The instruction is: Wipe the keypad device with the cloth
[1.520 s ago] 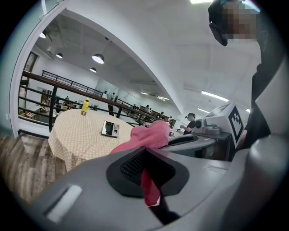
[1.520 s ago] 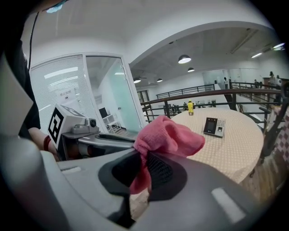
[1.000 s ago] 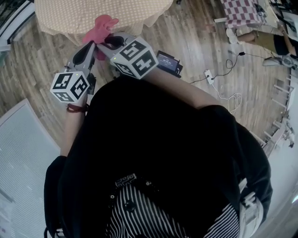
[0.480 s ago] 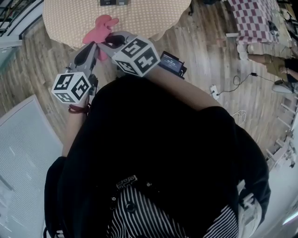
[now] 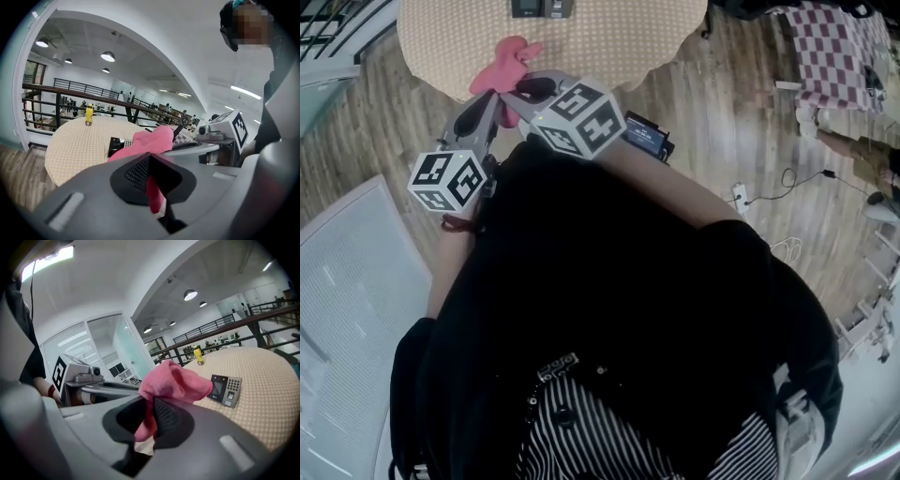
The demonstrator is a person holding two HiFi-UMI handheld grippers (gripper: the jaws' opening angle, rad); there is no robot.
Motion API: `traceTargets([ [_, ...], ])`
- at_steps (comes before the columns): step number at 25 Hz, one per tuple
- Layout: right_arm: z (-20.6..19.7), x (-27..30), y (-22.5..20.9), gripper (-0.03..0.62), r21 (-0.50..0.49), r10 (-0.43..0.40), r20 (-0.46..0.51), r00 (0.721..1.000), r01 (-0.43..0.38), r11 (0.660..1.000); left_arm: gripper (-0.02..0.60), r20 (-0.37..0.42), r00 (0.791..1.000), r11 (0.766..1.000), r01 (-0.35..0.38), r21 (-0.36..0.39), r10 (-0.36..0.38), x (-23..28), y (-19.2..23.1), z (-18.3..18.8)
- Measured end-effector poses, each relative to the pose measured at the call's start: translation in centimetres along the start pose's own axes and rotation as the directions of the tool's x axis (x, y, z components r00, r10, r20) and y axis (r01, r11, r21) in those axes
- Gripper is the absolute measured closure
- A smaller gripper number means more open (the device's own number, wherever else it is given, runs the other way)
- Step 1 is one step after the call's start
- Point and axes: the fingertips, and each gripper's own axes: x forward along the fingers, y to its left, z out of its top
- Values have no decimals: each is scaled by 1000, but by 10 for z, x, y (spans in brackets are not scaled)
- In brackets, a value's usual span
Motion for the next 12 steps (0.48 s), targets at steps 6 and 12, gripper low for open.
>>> traceTargets([
  [6, 5, 0, -26, 548, 45, -49, 9, 999, 49, 998, 577, -37, 996, 997, 79, 20, -78, 29, 5, 9],
  [12, 29, -42, -85, 548, 101, -197, 68, 978, 190, 977, 577, -66, 964, 958, 265, 110, -259, 95, -28, 42],
])
